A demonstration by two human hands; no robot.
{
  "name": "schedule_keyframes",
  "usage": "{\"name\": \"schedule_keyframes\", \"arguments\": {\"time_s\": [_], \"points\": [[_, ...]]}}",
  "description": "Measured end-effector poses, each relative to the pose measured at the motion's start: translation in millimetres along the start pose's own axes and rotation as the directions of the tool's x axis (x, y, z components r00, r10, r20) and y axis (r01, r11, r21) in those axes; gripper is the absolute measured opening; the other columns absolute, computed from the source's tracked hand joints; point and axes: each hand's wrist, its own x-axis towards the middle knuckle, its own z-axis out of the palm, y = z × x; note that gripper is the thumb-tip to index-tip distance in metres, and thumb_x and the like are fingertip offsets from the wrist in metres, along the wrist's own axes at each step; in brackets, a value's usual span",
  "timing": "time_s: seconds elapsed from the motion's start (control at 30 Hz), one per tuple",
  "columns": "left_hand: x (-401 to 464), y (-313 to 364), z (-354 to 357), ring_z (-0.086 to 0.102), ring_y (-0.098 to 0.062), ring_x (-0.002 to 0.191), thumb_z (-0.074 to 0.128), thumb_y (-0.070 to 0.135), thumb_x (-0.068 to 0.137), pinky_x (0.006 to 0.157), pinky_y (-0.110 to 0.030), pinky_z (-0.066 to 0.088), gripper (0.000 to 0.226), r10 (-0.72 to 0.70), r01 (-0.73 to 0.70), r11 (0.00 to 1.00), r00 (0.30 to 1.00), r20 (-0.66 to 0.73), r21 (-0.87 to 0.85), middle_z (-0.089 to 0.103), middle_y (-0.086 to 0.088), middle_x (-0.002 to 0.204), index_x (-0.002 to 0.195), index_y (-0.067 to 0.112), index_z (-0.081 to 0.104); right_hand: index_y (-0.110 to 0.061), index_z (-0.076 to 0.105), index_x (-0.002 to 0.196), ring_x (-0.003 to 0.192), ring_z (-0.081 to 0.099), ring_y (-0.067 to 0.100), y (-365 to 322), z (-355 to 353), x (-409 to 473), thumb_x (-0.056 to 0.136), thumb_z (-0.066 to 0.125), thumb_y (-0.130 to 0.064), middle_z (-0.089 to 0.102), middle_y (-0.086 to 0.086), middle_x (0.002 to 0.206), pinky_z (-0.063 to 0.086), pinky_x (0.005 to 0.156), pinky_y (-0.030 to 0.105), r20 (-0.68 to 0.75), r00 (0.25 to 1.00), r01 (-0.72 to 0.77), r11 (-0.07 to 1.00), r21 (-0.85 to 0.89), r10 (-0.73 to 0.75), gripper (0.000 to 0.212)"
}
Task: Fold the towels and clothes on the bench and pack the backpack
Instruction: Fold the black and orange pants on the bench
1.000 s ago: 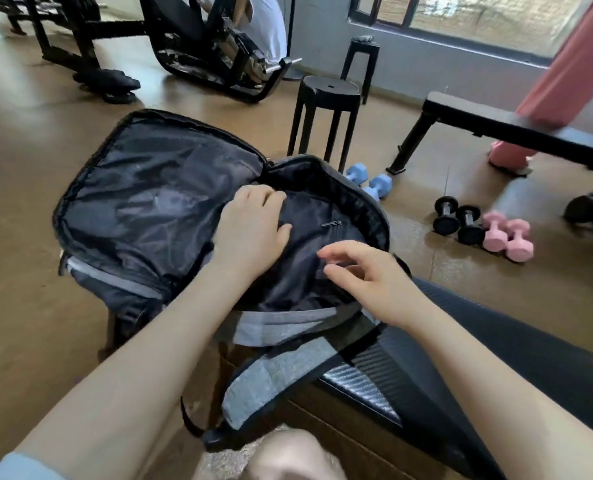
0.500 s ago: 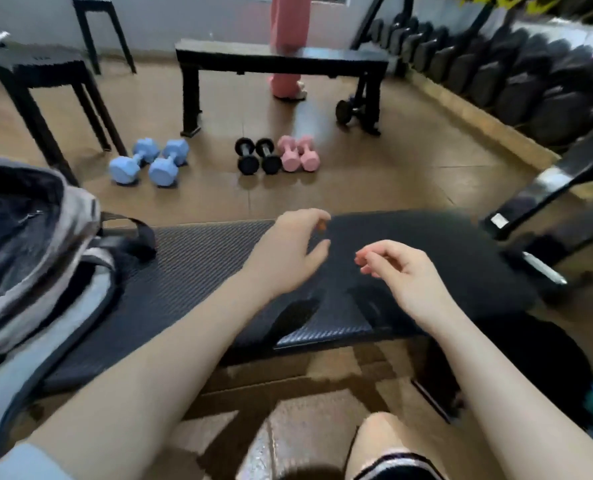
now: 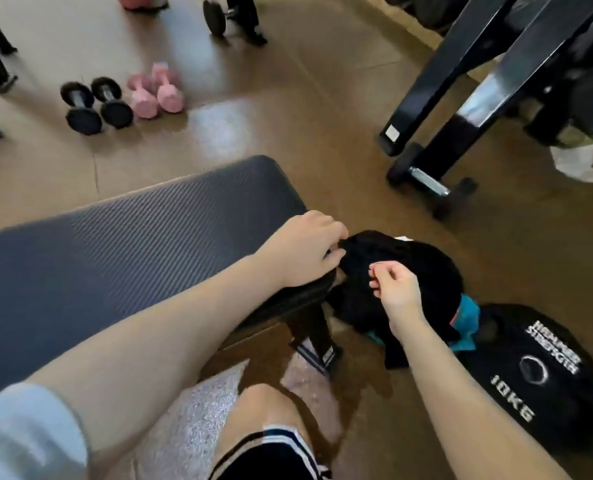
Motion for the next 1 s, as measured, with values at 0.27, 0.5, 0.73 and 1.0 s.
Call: {"name": "schedule_keyframes", "arguments": {"time_s": [0.27, 0.5, 0.73, 1.0], "points": [[48.1, 12.3, 36.8, 0.053, -0.019, 0.06, 0.034, 0.043, 0.094, 0.06, -0.03, 0.047, 0.035, -0.03, 0.005, 0.987, 0.987, 0.157, 0.163, 0.045, 0.008, 0.056, 0.072, 0.02, 0.048, -0.01, 0.061, 0.112, 0.11, 0.053, 0.03, 81.6, -20.2, 87.4, 0.093, 0.051, -0.021, 0.052, 0.013, 0.125, 0.041, 0.095, 0.037, -0.019, 0.993, -0.117, 0.895, -0.431, 0.12, 0.024], [47.2, 2.6, 47.8, 0.045, -0.021, 0.045, 0.027, 0.038, 0.082, 0.048, -0.027, 0.041, 0.033, 0.006, 0.0, 0.992, 0.999, -0.044, 0.124, 0.045, 0.005, 0.048, 0.057, 0.02, 0.039, -0.013, 0.013, 0.149, 0.135, 0.03, 0.035, 140.6, -18.8, 125.7, 0.096, 0.049, -0.024, 0.019, 0.014, 0.154, 0.033, 0.104, 0.044, -0.015, 0.971, -0.185, 0.707, -0.683, 0.24, 0.065], [47.5, 0.5, 51.5, 0.053, -0.024, 0.05, 0.025, 0.038, 0.079, 0.048, -0.032, 0.045, 0.037, -0.007, 0.014, 0.992, 0.998, -0.057, 0.124, 0.052, 0.0, 0.05, 0.061, 0.016, 0.051, -0.009, 0.056, 0.118, 0.114, 0.051, 0.037, 161.5, -27.1, 137.9, 0.095, 0.049, -0.019, 0.057, 0.017, 0.123, 0.042, 0.09, 0.042, -0.127, 0.963, -0.263, 0.714, -0.649, 0.239, 0.026], [45.2, 0.5, 48.3, 0.044, -0.02, 0.051, 0.033, 0.026, 0.089, 0.056, -0.03, 0.04, 0.029, 0.024, -0.021, 0.997, 0.999, -0.046, 0.076, 0.038, 0.007, 0.05, 0.065, 0.015, 0.042, -0.006, 0.057, 0.113, 0.106, 0.055, 0.027, 55.8, -43.9, 76.8, 0.095, 0.048, -0.014, 0.061, 0.011, 0.114, 0.036, 0.09, 0.029, 0.002, 0.969, 0.225, 0.883, -0.412, -0.246, 0.021]]}}
